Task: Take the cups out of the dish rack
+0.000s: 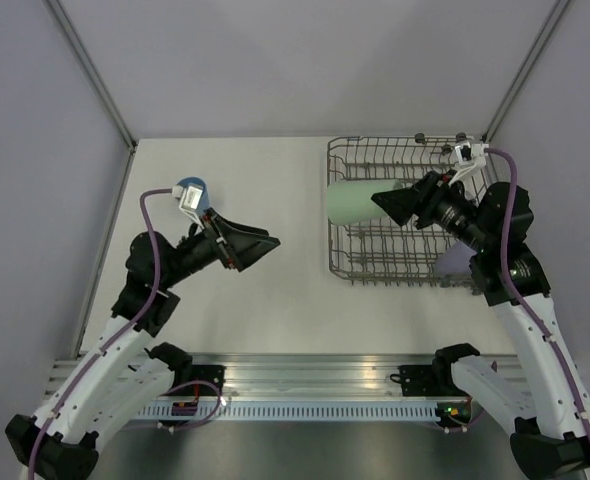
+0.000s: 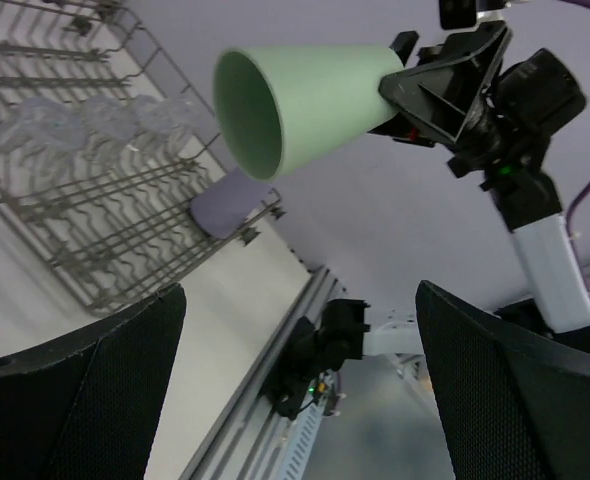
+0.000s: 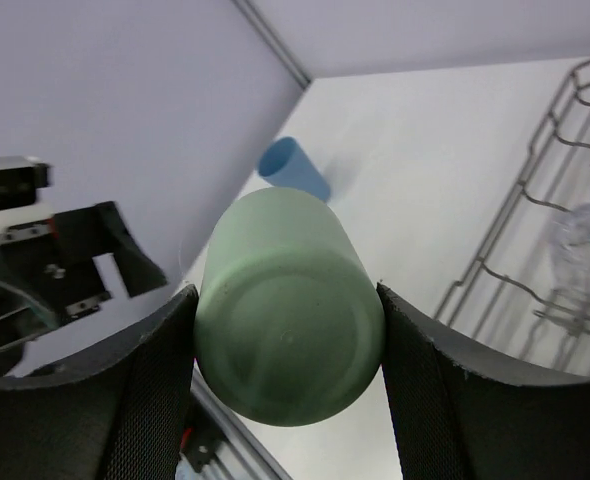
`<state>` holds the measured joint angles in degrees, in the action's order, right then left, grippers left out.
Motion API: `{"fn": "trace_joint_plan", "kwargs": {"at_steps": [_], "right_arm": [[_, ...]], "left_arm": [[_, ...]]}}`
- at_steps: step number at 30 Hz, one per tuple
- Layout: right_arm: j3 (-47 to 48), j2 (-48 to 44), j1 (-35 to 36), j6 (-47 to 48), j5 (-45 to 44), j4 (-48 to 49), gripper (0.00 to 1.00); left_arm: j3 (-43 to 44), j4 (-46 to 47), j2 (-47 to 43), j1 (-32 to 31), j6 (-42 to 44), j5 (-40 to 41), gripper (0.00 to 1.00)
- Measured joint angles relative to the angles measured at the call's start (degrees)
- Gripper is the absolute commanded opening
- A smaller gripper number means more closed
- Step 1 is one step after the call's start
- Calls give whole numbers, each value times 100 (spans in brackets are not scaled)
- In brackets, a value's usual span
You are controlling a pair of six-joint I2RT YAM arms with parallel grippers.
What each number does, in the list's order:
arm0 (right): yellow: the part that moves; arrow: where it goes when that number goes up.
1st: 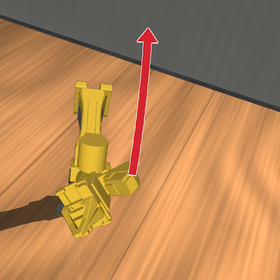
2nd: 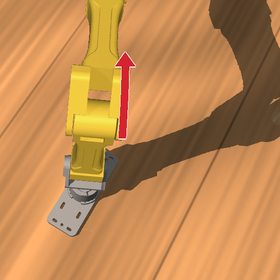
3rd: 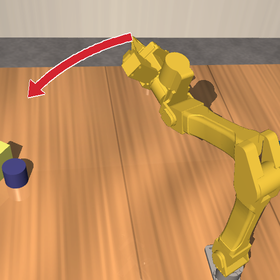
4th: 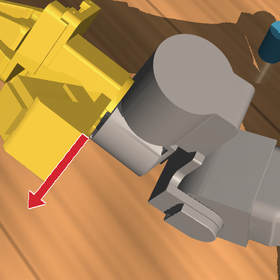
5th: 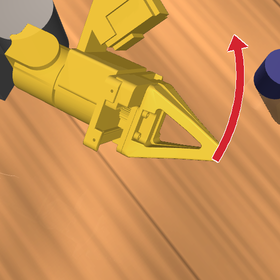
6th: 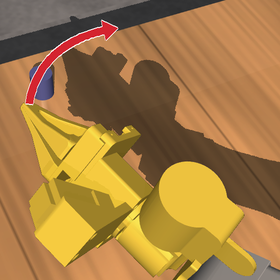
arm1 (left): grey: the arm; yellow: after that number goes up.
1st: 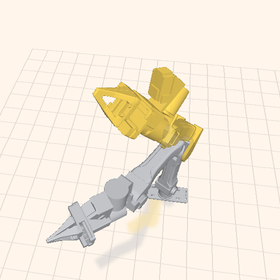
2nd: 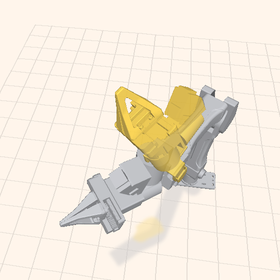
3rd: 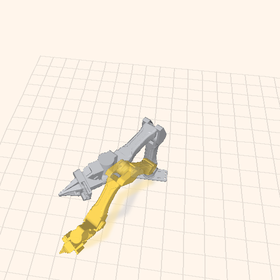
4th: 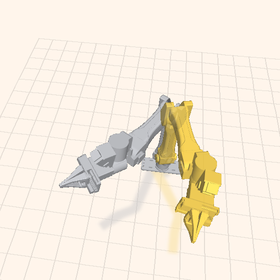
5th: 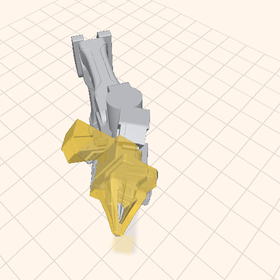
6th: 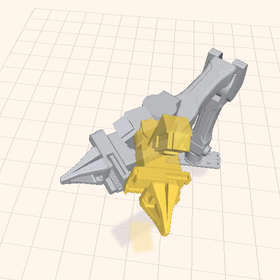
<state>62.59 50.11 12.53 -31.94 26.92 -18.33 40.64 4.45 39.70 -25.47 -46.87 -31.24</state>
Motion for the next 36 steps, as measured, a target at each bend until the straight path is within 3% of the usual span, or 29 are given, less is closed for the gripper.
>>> {"fn": "trace_joint_plan", "kwargs": {"at_steps": [11, 19, 23, 24, 29, 30, 32, 35, 36], "right_arm": [[-435, -376, -2, -1451, 1224, 1958, 44], [-640, -431, -2, -1738, 1650, 2306, 43], [-680, -448, -2, -1681, 1722, 2282, 43], [-706, -457, -2, -1681, 1744, 2286, 43], [-881, -463, -2, -1718, 1886, 2398, 43], [-890, -463, -2, -1718, 1899, 2396, 43], [-890, -463, -2, -1722, 1947, 2406, 43], [-890, -470, -2, -1740, 2000, 2406, 45], [-890, -474, 0, -1740, 1991, 2420, 58]], "left_arm": [[-199, 2796, 1134, -1189, -1169, 269, 98], [236, 3451, 1722, -1716, -1235, 588, 82], [378, 3630, 1781, -1838, -1222, 675, 63], [402, 3674, 1799, -1867, -1215, 699, 53], [470, 3803, 2039, -2006, -1202, 732, 38], [483, 3810, 2103, -2033, -1204, 732, 23], [503, 3794, 2205, -2079, -1193, 719, 7], [560, 3786, 2236, -2105, -1189, 688, 2], [584, 3746, 2214, -2111, -1174, 675, 2]]}}
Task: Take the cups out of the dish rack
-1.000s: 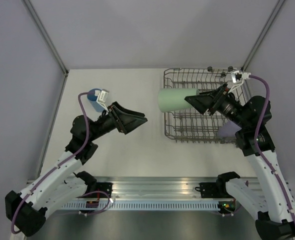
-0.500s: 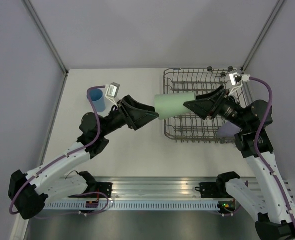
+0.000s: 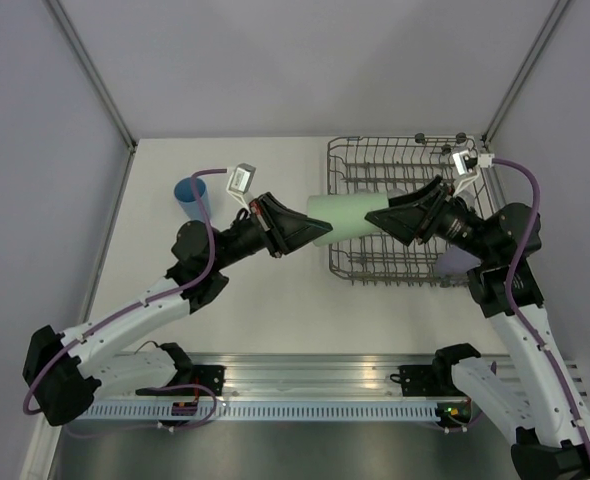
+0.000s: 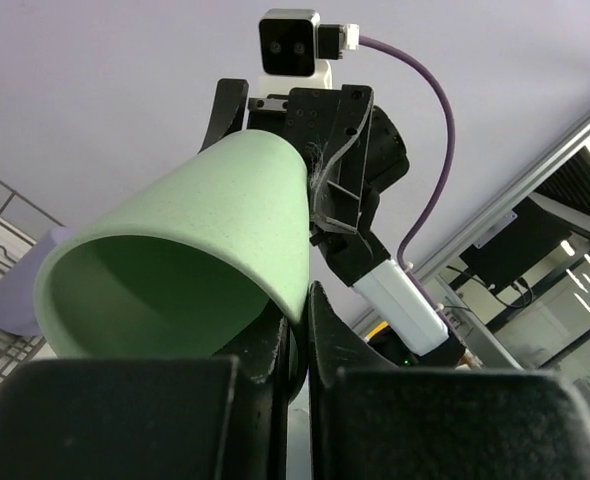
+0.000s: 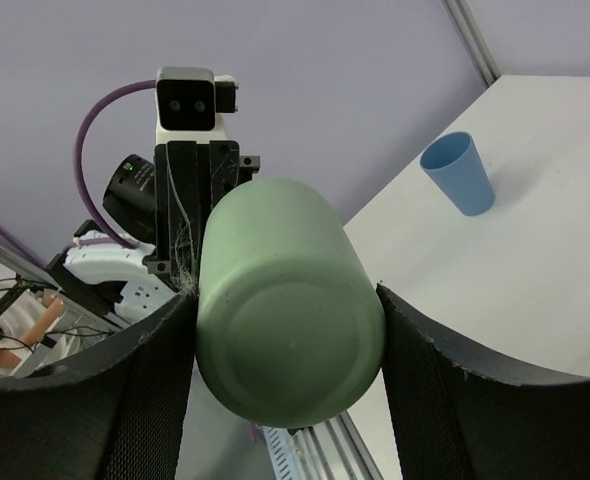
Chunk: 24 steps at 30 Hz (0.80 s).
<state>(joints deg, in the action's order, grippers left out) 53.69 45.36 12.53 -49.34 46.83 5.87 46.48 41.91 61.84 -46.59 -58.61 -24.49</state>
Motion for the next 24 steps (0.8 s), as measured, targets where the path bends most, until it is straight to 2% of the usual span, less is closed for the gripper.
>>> {"fn": "trace_joint_plan", "kwargs": {"at_steps": [2, 3, 7, 12, 15, 19, 20, 24], "right_arm": [[2, -37, 0, 26, -2, -55, 81], [13, -61, 0, 101, -50, -153, 97], [269, -105, -2, 949, -887, -1198, 98], [719, -116, -7, 1832, -1746, -2308, 98], [800, -188, -7, 2181, -2162, -2782, 98], [879, -221, -7, 2483, -2428, -3296, 98], [903, -221, -7, 2531, -2468, -3386, 98], [942, -278, -7, 2732, -2632, -3703, 98]], "left_arm": [[48, -186, -57, -13, 83, 11, 2], [94, -354, -85, -15, 149, 35, 2], [658, -1753, -195, -37, 763, 546, 2], [1974, -4009, -92, -37, 1799, 1744, 2], [2879, -5145, 297, -35, 2380, 2542, 2], [4708, -7020, 1668, 44, 3082, 3661, 2], [4848, -7134, 1803, 79, 3128, 3711, 2], [6450, -8723, 3276, 433, 3469, 3950, 2]]}}
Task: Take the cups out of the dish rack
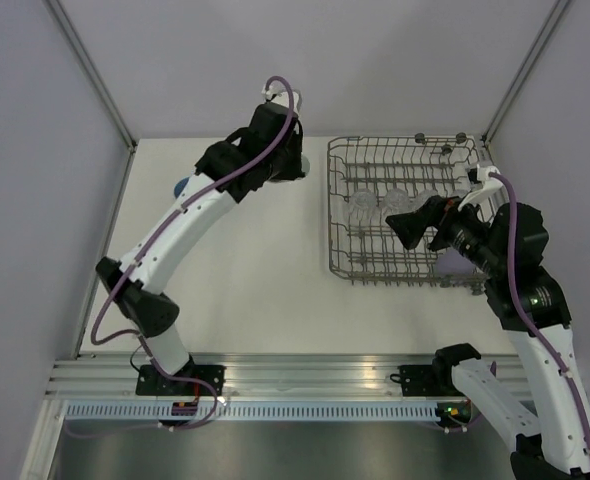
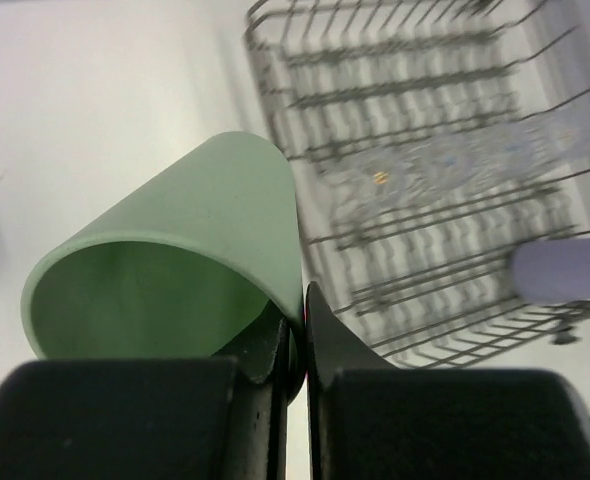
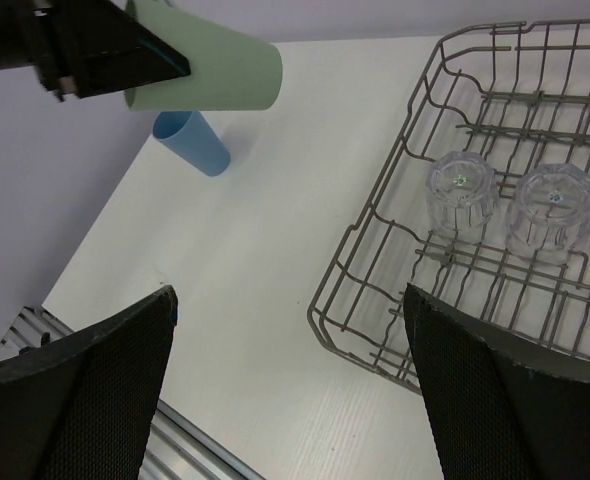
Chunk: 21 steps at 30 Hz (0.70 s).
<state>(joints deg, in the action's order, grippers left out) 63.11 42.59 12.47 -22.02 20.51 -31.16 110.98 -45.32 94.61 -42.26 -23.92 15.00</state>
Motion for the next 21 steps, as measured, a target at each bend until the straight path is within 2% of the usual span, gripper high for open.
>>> {"fn": "trace_joint_plan", "kwargs": {"at_steps": [5, 8, 15, 21], "right_arm": [[0, -149, 0, 136, -7, -144, 98], [-2, -190, 0, 184, -4, -201, 98], [-111, -227, 0, 236, 42, -223, 98], [-313, -286, 0, 234, 146, -188, 98]], "left_arm": [[1141, -1421, 1163, 660, 195, -68, 2], [1596, -1956, 1622, 1115, 302, -219, 2], [1989, -2538, 2439, 1989, 564, -525, 2], [2166, -2791, 3126, 2323, 800, -713, 2]]}}
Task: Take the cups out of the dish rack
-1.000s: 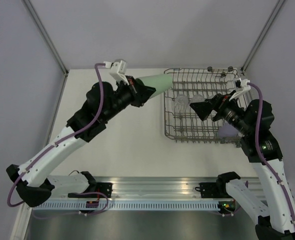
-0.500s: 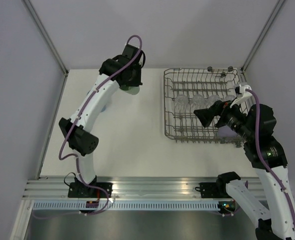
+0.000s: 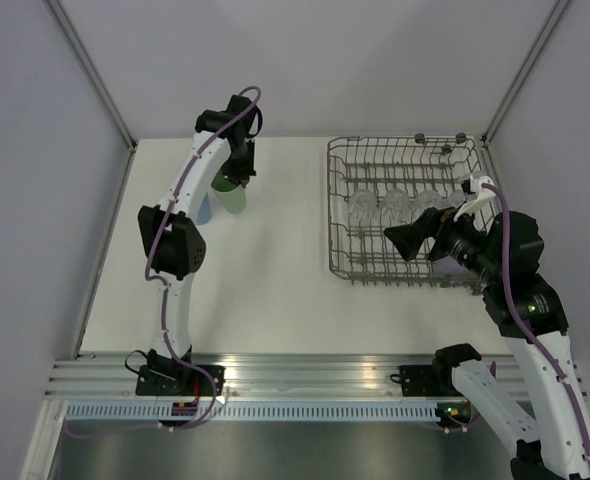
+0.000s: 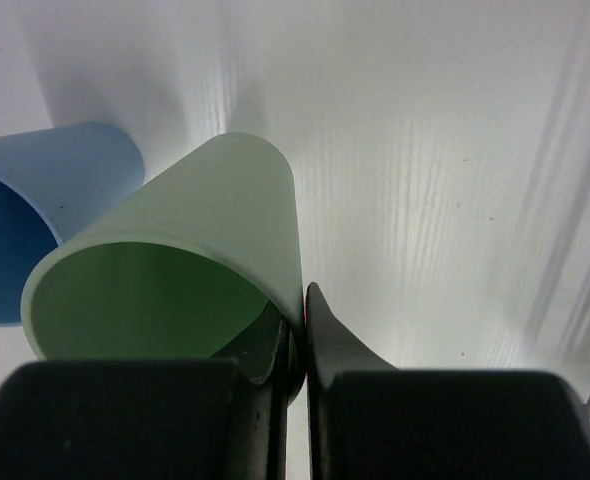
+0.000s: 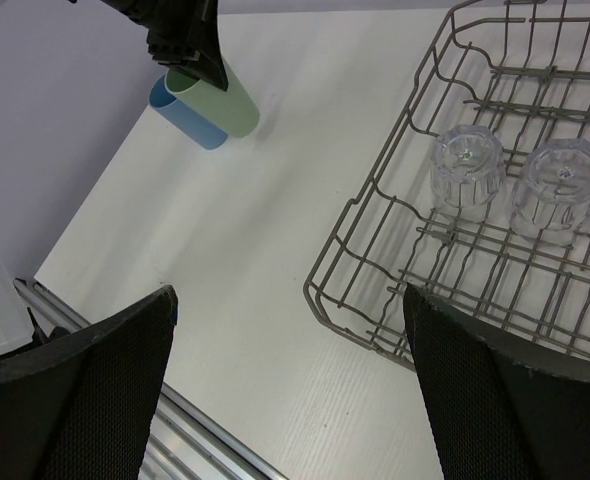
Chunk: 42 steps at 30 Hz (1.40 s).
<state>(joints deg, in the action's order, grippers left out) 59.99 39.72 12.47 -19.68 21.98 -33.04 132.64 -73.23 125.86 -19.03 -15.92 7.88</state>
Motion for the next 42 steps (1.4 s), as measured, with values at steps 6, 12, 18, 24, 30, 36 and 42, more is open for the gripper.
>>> {"fn": "trace_joint_plan", "kwargs": {"at_steps": [6, 12, 18, 24, 30, 36, 42], "right_arm": [[-61, 4, 0, -2, 90, 46, 98], [-66, -4, 13, 0, 127, 133, 98], [-72, -57, 101, 24, 103, 136, 98], [-72, -70, 188, 66, 76, 133, 98], [-72, -111, 234, 105, 39, 133, 98], [-72, -105, 243, 105, 39, 133, 98], [-72, -85, 245, 105, 37, 133, 98]], "left_arm": [[205, -105, 376, 66, 212, -81, 3], [264, -142, 669, 70, 337, -114, 6], [262, -155, 916, 92, 400, -111, 9], [264, -153, 942, 101, 450, -98, 15], [267, -151, 942, 136, 476, -101, 35], [264, -146, 942, 160, 492, -101, 50], [264, -146, 894, 160, 490, -181, 54]]}}
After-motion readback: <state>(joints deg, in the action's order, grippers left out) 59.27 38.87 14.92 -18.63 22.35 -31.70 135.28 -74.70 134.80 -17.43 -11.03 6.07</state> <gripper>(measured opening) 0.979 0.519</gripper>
